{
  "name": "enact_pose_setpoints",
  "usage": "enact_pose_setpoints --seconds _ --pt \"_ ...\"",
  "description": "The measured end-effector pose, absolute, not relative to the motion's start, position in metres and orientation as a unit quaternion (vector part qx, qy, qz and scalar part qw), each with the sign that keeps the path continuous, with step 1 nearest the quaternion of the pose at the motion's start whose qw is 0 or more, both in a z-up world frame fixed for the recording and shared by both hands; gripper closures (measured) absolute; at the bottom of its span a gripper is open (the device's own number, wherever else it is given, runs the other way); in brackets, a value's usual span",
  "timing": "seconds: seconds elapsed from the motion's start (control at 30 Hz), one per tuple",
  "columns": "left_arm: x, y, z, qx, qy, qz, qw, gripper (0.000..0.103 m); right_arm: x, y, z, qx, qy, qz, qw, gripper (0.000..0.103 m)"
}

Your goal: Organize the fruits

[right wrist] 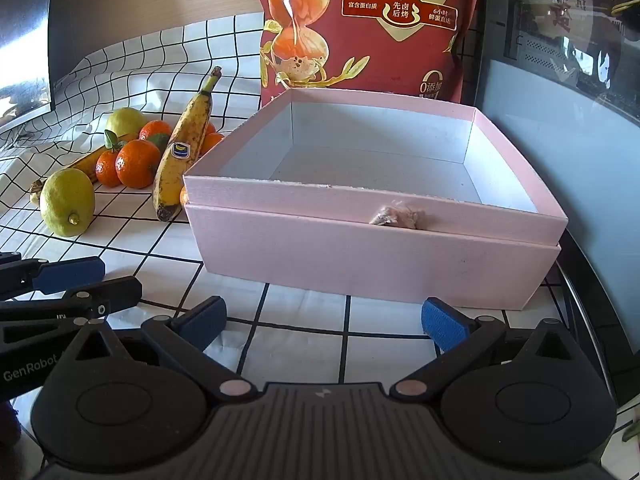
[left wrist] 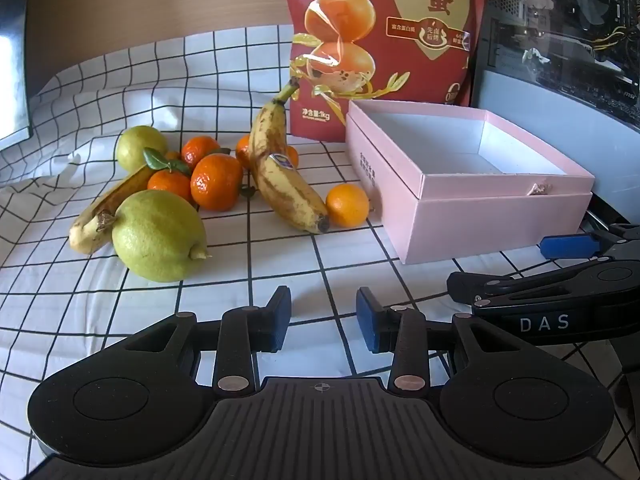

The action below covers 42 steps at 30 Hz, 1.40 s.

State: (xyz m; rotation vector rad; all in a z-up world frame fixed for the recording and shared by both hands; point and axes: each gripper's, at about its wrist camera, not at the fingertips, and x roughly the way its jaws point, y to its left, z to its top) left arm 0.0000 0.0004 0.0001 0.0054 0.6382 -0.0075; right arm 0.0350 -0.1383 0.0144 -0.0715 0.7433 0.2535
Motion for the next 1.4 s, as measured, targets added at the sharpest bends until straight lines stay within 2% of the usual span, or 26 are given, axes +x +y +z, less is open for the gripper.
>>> enact_pose_setpoints --seconds 1.4 --pt "-0.0008 0.0008 0.0004 0.003 0.314 -0.004 0.950 0.062 0.0353 -0.1382 0.0144 -0.036 0.362 0.123 0.923 0.000"
